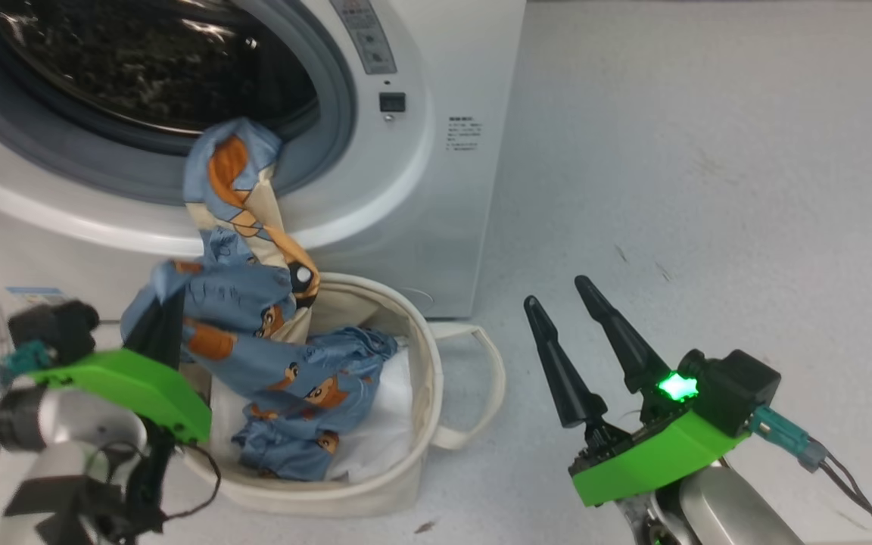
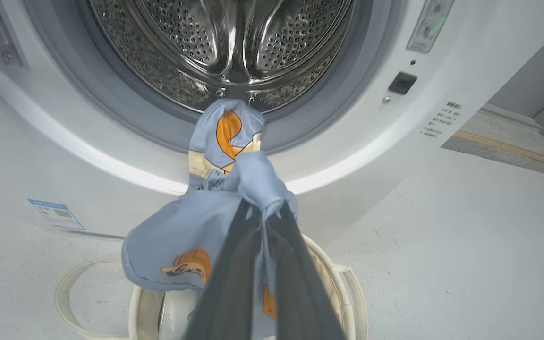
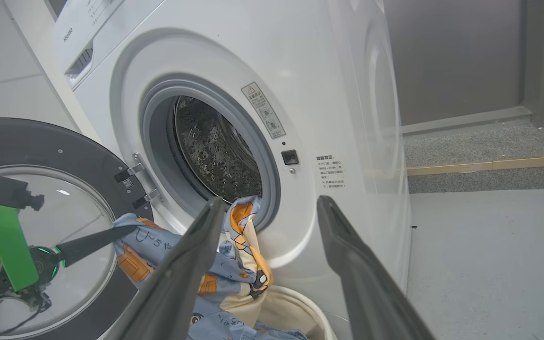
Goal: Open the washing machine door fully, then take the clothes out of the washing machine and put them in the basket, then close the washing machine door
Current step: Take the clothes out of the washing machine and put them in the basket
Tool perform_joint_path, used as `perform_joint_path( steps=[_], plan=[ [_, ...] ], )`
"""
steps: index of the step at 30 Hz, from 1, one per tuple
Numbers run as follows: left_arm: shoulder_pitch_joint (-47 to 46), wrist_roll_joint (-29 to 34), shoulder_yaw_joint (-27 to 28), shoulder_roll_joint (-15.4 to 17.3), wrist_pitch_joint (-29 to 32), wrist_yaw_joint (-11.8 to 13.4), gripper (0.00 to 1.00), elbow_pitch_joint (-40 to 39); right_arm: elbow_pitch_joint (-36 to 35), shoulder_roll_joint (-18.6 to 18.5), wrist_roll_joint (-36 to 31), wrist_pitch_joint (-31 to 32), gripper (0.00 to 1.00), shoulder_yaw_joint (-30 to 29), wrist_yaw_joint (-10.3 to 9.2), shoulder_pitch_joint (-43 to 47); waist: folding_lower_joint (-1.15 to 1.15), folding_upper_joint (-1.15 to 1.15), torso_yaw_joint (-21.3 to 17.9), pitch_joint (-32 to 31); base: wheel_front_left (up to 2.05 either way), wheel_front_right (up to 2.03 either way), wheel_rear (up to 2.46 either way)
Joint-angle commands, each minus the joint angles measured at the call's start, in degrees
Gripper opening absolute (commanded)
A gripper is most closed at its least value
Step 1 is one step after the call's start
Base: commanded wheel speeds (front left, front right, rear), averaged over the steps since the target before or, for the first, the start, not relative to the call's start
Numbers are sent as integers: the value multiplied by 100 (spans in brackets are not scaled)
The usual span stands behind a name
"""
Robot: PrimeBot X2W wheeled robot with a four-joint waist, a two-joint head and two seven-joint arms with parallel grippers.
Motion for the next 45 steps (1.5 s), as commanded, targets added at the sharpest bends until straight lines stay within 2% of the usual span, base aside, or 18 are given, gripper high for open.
perform_joint_path(
  steps=[1, 10, 15, 19, 24, 26, 27, 30, 31, 32, 33, 39, 45],
  plan=[
    [-328, 65, 194, 64, -225, -73, 0, 177, -188, -11, 2, -71, 100, 93, 43, -196, 0, 0, -103, 140, 0, 0, 0],
    [-1117, 271, -83, -480, -1510, -545, 0, 3315, -290, -109, -131, -71, 100, -7, 43, -353, 0, 0, -563, 849, 0, 0, 0],
    [-1673, 299, -172, -703, -1872, -737, 0, 4793, -387, -122, -221, -71, 100, -126, 43, -404, 0, 0, -864, 1326, 0, 0, 0],
    [-2069, 234, -125, -791, -2067, -827, 0, 5598, -495, -106, -285, -71, 100, -221, 43, -435, 0, 0, -1068, 1691, 0, 0, 0],
    [-2448, 257, -120, -780, -2261, -843, 0, 6155, -571, -85, -357, -71, 100, -324, 43, -459, 0, 0, -1176, 2022, 0, 0, 0],
    [-2515, 281, -136, -797, -2311, -835, 10, 6265, -574, -75, -372, -71, 100, -340, 43, -465, 0, 0, -1160, 2053, 0, 0, 0],
    [-2537, 303, -156, -814, -2332, -845, 23, 6297, -569, -71, -381, -71, 100, -342, 43, -469, 0, 0, -1141, 2052, 0, 0, 0],
    [-2554, 347, -202, -862, -2362, -885, 28, 6343, -557, -65, -393, -71, 100, -343, 43, -476, 0, 0, -1076, 2009, 0, 0, 0],
    [-2556, 369, -223, -879, -2372, -900, 49, 6360, -548, -64, -396, -71, 100, -330, 43, -485, 0, 0, -1043, 1977, 0, 0, 0],
    [-2557, 379, -228, -896, -2381, -910, 94, 6371, -538, -63, -397, -71, 100, -315, 43, -495, 0, 0, -1007, 1937, 0, 0, 0],
    [-2559, 373, -216, -917, -2388, -920, 100, 6375, -526, -65, -394, -71, 100, -297, 43, -507, 0, 0, -968, 1893, 0, 0, 0],
    [-2418, 470, -224, -1021, -2400, -1008, 100, 6165, -395, -60, -325, -71, 100, -187, 43, -540, 0, 0, -727, 1549, 0, 0, 0],
    [-2031, 724, -149, -962, -2401, -1097, 100, 5368, -265, -75, -258, -71, 100, -197, 43, -495, 0, 0, -475, 1153, 0, 0, 0]
  ],
)
